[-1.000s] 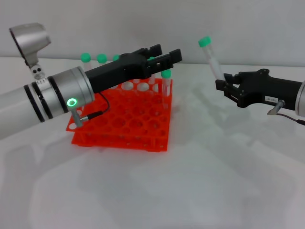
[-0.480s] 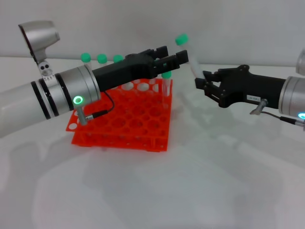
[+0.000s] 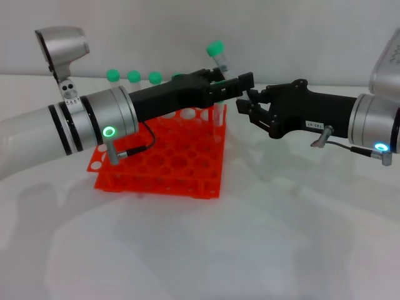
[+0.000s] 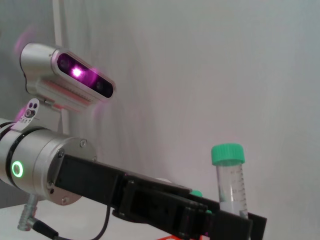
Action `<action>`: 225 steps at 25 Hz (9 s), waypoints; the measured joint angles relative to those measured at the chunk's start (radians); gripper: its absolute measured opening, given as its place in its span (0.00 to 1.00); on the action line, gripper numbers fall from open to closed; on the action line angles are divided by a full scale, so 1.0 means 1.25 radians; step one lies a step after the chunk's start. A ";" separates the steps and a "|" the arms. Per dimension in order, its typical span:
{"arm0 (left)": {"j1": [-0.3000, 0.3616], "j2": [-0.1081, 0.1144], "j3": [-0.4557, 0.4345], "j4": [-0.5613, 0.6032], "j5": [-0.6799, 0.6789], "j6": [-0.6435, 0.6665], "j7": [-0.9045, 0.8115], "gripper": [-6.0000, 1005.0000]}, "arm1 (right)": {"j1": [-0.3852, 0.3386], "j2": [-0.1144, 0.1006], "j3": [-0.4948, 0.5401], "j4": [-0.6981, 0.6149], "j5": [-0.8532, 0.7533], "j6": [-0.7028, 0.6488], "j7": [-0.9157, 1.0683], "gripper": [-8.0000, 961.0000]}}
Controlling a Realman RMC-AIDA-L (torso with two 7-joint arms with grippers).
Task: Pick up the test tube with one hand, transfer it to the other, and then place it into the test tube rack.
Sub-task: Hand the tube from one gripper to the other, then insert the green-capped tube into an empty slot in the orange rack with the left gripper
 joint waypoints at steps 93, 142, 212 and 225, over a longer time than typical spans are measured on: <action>0.455 -0.117 -0.449 0.575 0.574 -0.289 0.316 0.21 | -0.069 -0.011 0.169 0.123 0.001 -0.010 -0.002 0.89; 0.173 -0.090 -0.535 0.236 0.583 -0.312 0.241 0.21 | -0.049 -0.006 0.166 0.155 0.008 -0.014 -0.009 0.89; 0.004 -0.092 -0.573 0.193 0.634 -0.509 0.209 0.81 | -0.043 -0.006 0.172 0.189 0.009 -0.024 -0.022 0.89; 0.235 -0.120 -0.571 0.447 0.616 -0.421 0.210 0.81 | -0.041 -0.010 0.183 0.205 0.005 -0.026 -0.031 0.89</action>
